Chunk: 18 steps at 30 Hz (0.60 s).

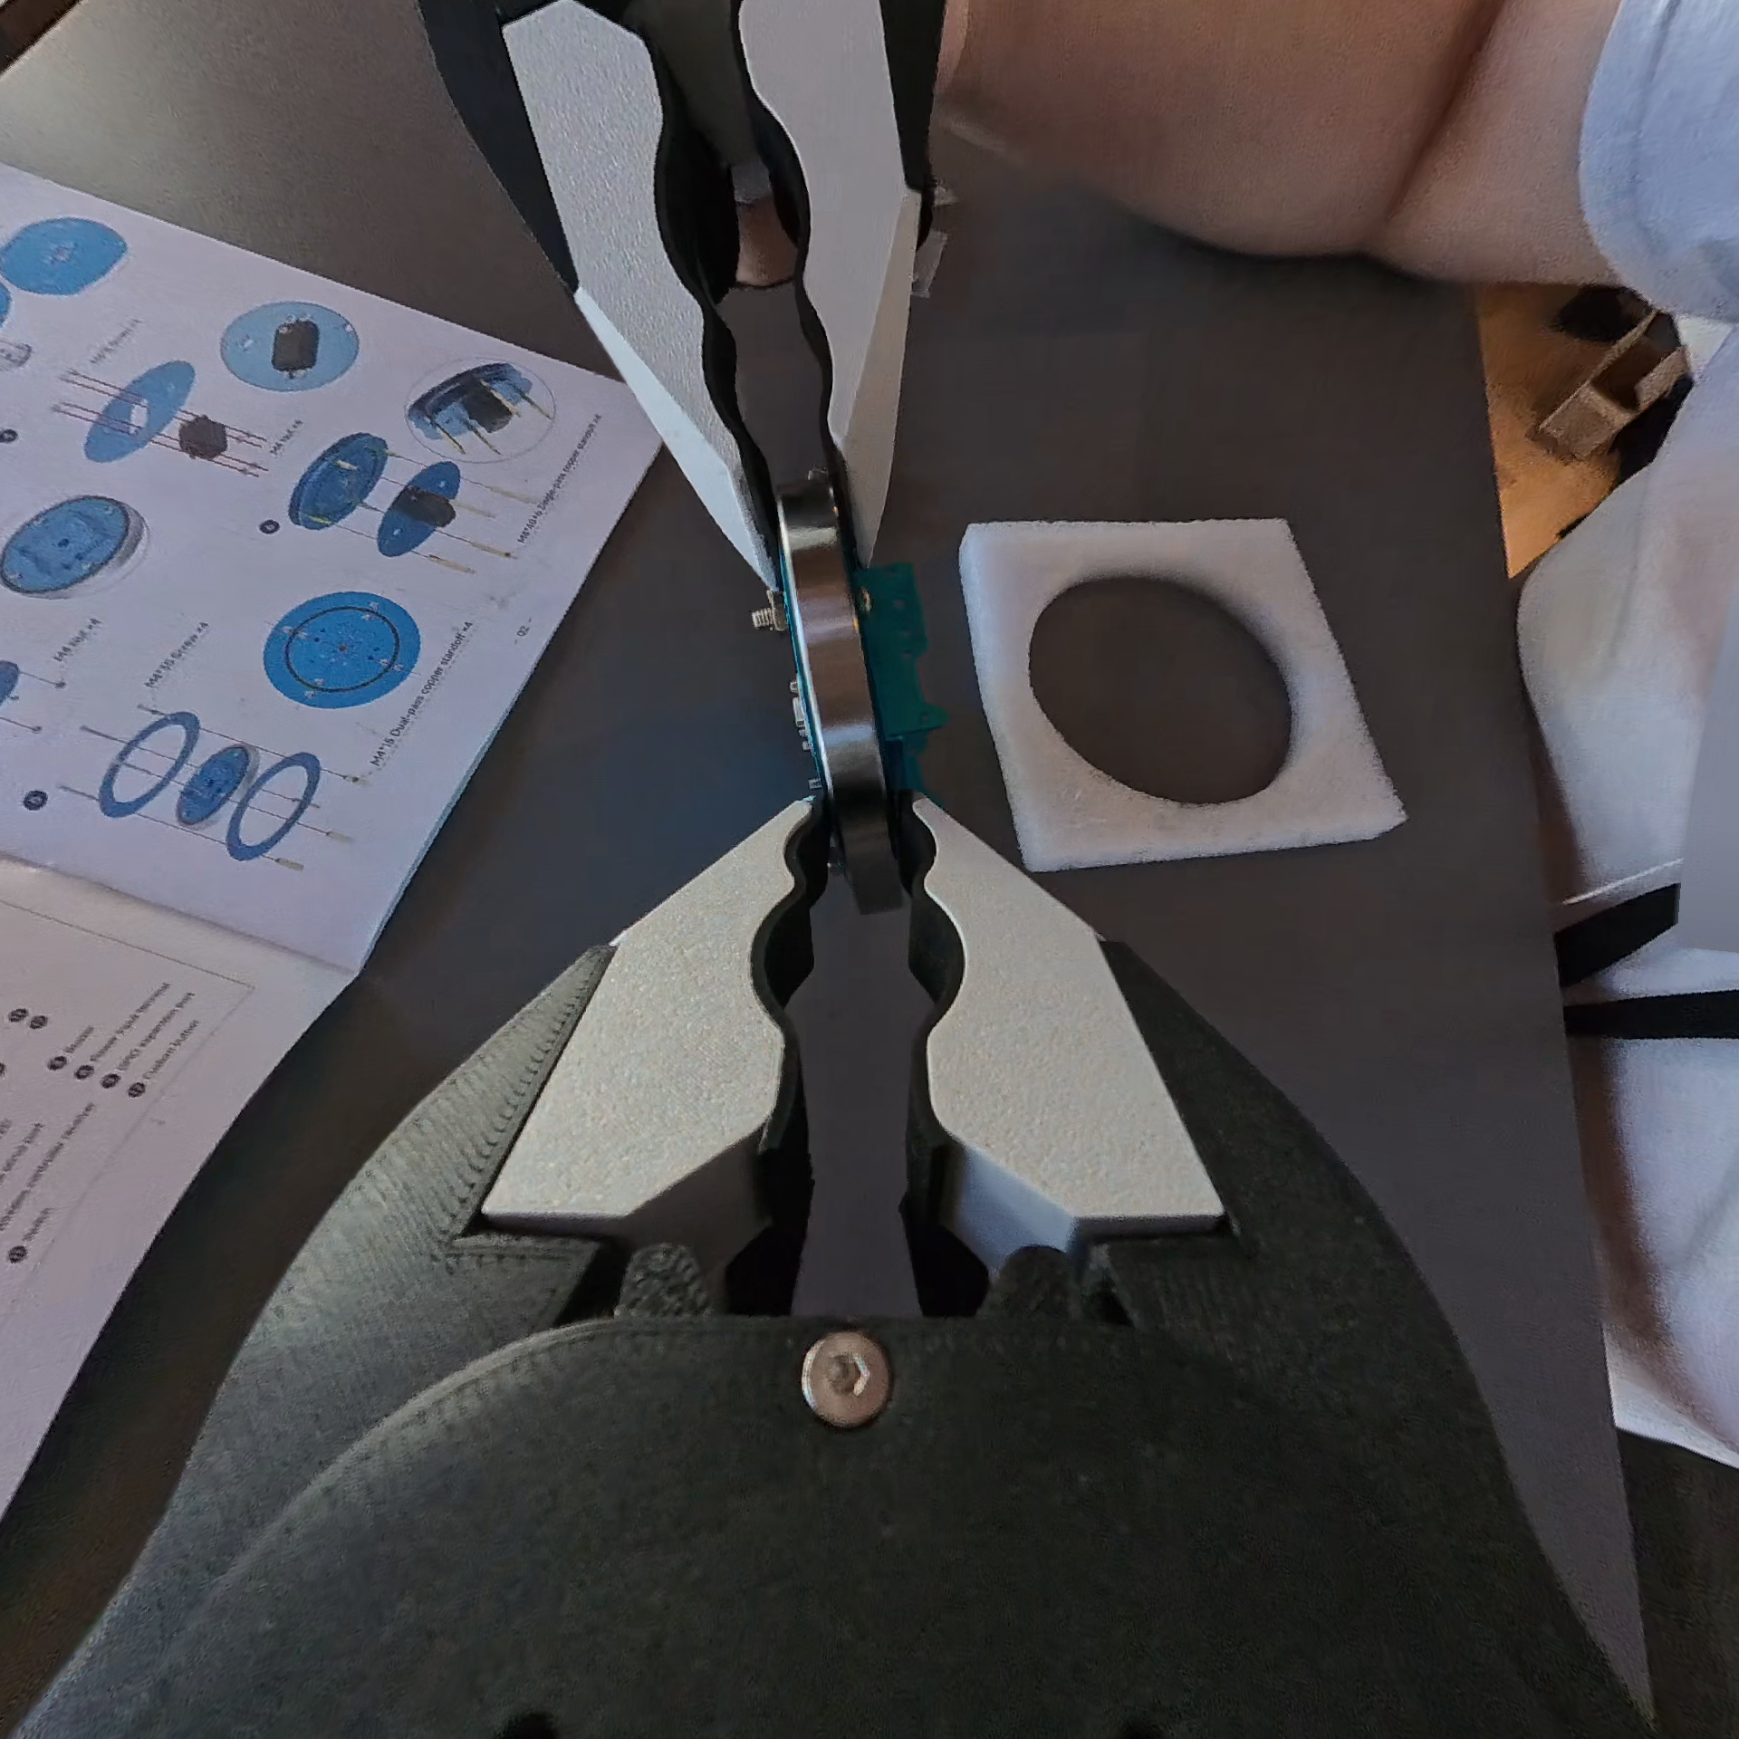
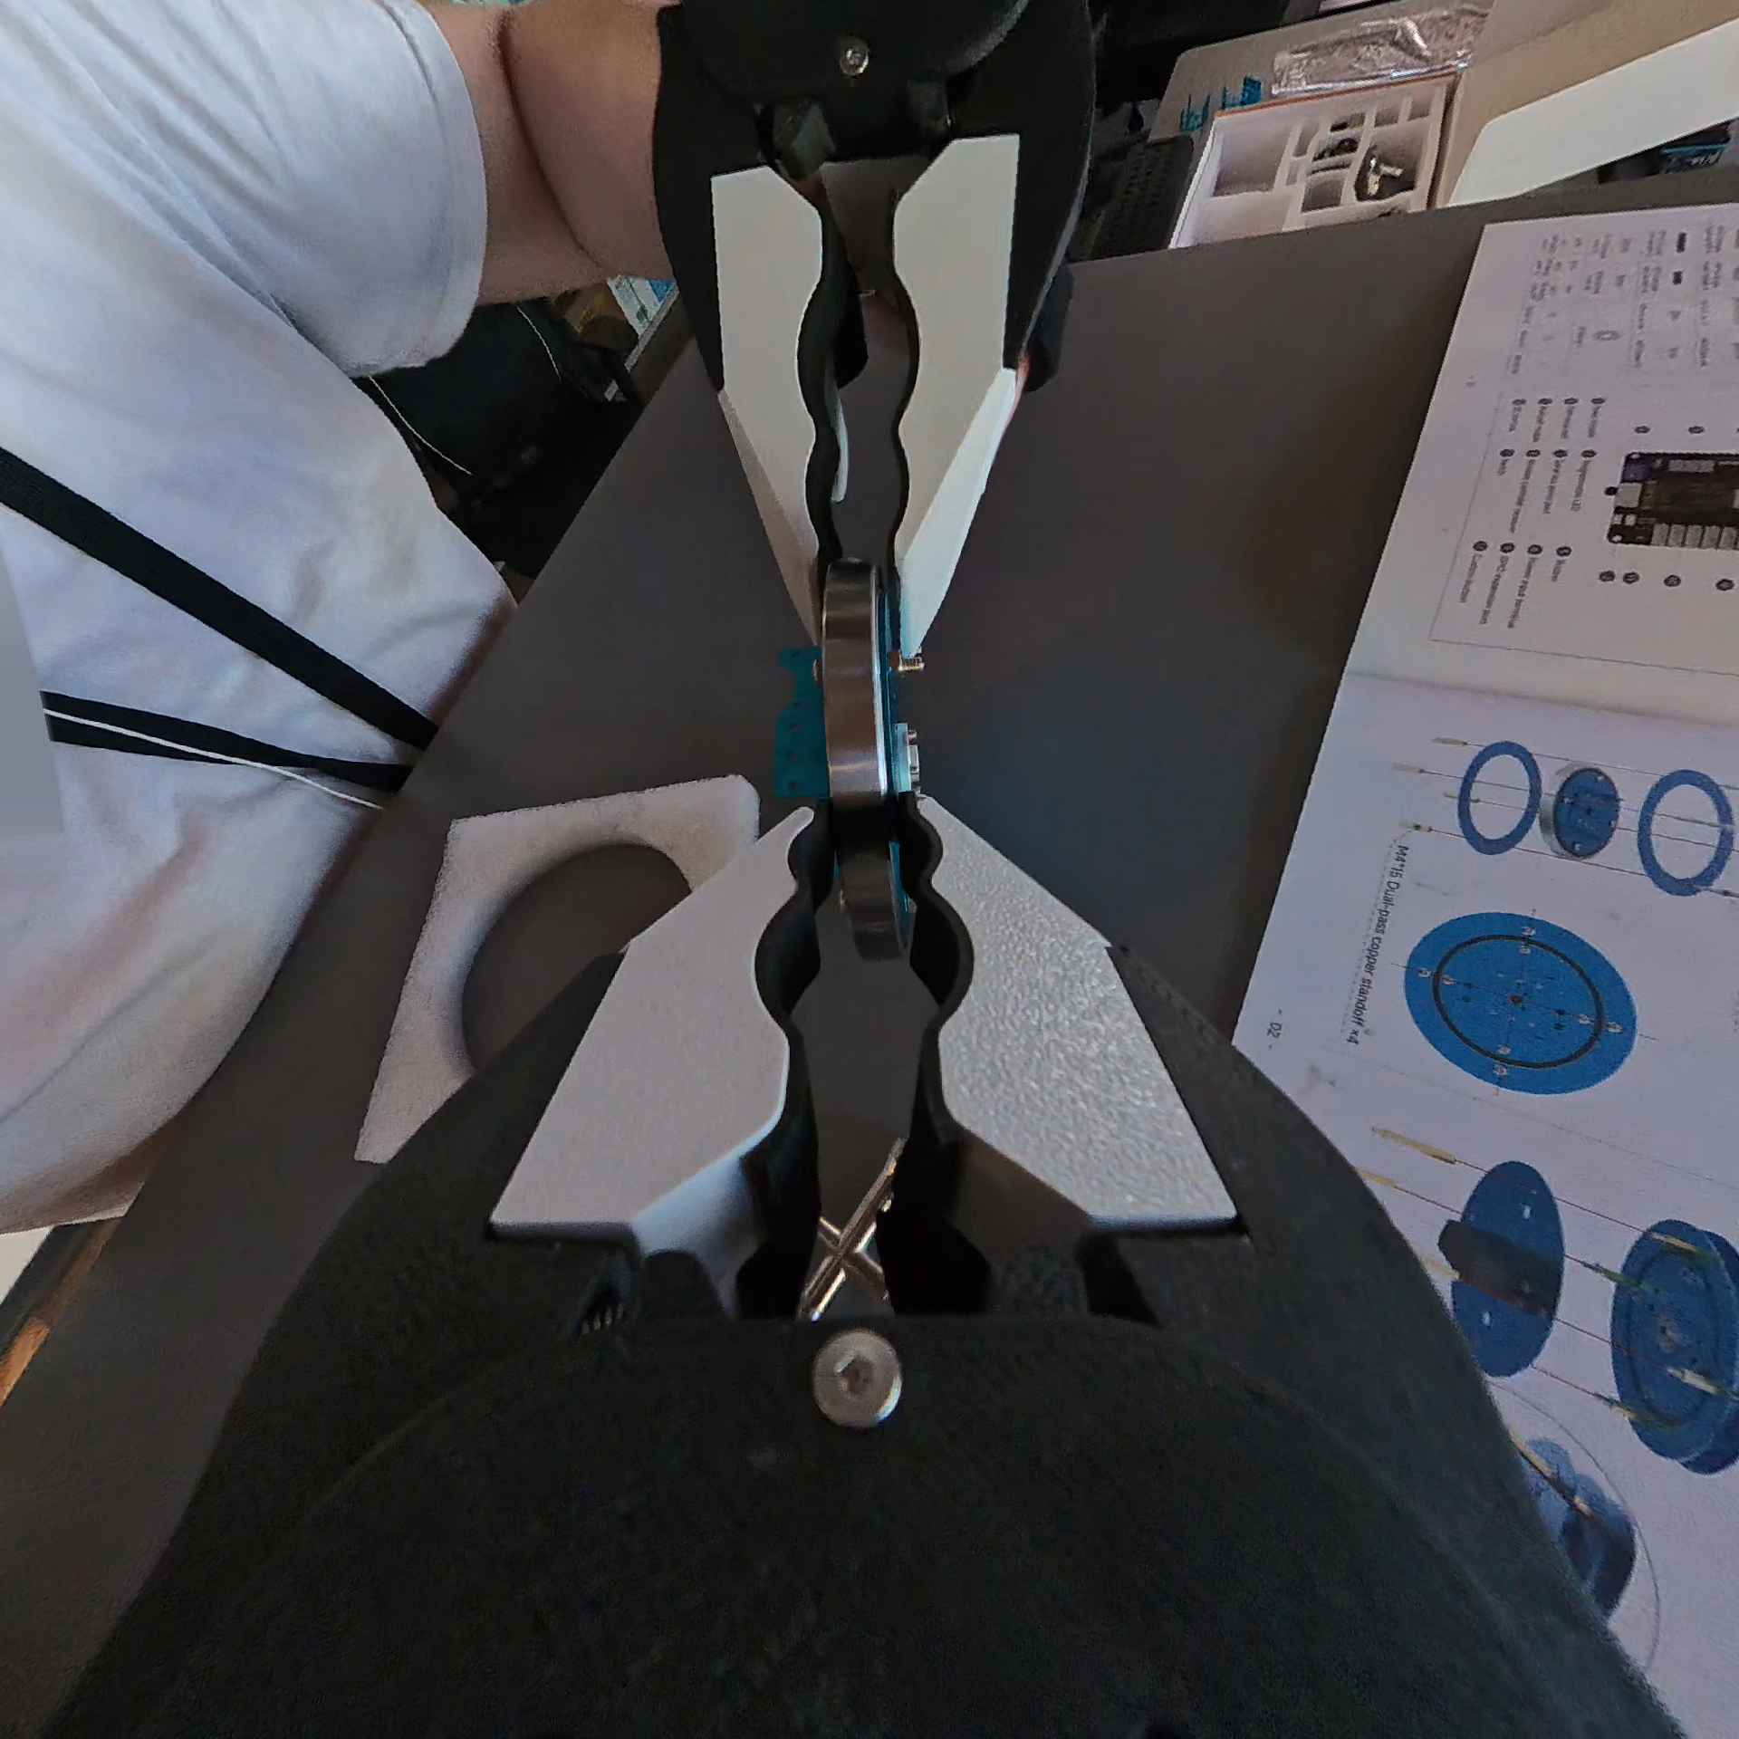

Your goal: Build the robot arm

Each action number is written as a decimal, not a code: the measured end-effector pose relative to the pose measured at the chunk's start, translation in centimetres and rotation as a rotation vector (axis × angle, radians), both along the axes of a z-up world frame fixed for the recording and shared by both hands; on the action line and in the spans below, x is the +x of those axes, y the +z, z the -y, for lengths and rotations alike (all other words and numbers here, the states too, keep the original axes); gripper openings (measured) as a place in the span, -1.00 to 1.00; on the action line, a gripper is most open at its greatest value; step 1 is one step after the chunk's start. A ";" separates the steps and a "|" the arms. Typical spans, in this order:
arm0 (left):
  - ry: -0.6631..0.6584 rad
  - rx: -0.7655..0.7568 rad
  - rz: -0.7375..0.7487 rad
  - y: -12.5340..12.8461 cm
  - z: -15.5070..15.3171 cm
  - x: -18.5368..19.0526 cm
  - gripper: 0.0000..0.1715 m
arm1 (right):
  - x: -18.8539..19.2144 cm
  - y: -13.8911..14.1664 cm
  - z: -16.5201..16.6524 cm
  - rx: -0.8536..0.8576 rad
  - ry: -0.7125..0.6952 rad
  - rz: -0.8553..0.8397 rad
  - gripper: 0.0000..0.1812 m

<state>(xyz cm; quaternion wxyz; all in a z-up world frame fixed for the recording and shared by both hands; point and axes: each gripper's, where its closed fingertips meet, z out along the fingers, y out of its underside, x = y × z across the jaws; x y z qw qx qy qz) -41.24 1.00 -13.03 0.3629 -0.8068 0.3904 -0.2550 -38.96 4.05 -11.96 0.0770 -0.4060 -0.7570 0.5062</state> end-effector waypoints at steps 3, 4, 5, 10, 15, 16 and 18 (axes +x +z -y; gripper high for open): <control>-0.009 0.000 0.055 0.3 0.5 0.2 -0.69 | 0.0 0.0 0.1 0.036 -0.001 -0.018 -0.87; 0.000 0.003 0.075 0.6 0.5 0.2 -0.63 | 0.0 0.0 0.0 0.047 -0.004 -0.023 -0.87; 0.024 0.011 0.080 0.8 0.1 0.0 -0.60 | 0.0 0.0 0.0 0.052 -0.006 -0.026 -0.87; 0.127 0.012 0.182 2.9 -1.0 0.8 -0.65 | -0.1 0.0 0.2 0.097 -0.033 -0.043 -0.87; 0.240 0.169 0.050 2.9 -1.1 0.8 -0.82 | 0.0 0.1 0.7 0.152 -0.104 -0.058 -0.87; 0.255 0.233 0.002 2.9 -1.0 0.9 -0.83 | 0.1 0.1 0.9 0.165 -0.122 -0.067 -0.87; 0.293 0.308 -0.057 2.8 -1.0 1.0 -0.81 | 0.4 0.0 1.0 0.198 -0.159 -0.077 -0.87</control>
